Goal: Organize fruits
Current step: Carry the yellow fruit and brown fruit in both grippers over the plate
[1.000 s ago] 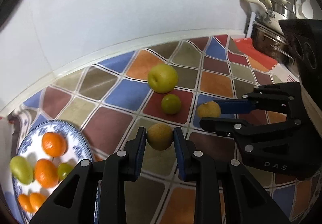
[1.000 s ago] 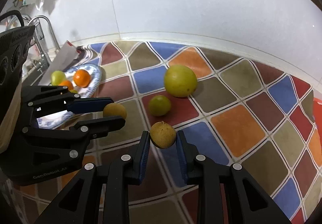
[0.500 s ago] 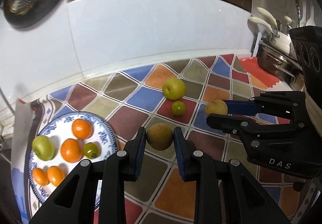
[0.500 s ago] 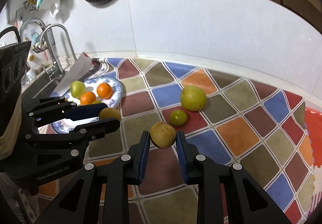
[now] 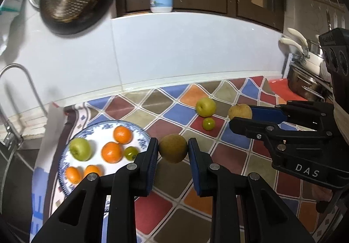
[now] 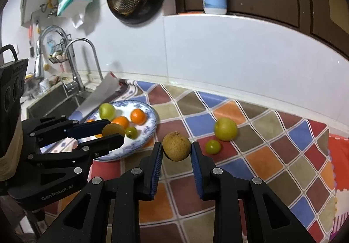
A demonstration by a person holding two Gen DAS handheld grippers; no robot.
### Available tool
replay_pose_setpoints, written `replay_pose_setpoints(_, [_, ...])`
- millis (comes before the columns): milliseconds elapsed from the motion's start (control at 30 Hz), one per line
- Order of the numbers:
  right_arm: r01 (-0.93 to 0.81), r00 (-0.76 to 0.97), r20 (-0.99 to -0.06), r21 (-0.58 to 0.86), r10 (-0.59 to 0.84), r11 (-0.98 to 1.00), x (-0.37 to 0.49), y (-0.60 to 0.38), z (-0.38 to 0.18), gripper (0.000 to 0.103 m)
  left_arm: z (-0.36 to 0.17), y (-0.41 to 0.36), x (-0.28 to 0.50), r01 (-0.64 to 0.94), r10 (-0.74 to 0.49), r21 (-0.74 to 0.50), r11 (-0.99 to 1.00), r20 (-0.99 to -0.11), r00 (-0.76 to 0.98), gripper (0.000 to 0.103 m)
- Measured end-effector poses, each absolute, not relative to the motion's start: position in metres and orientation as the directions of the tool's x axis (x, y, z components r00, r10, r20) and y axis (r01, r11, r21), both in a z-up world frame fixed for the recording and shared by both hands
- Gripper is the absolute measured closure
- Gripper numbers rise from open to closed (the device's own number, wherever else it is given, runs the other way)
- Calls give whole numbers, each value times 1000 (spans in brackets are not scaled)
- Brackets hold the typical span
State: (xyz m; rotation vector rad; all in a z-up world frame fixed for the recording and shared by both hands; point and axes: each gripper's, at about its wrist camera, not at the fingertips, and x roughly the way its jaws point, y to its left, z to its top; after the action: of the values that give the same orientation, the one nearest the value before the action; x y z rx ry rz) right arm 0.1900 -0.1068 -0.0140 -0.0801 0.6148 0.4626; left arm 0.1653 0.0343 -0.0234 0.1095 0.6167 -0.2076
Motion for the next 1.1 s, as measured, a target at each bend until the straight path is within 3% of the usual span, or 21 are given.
replay_pose_setpoints(833, [-558,684,-523,72,508,826,163,-31,9,75,-2,108,113,34,16,82,996,-539,842,75])
replay_pose_setpoints(1100, [-567,657,-556,79,508,820,176,-3,-2,75,-12,134,123,18,31,84,996,-548,836,75])
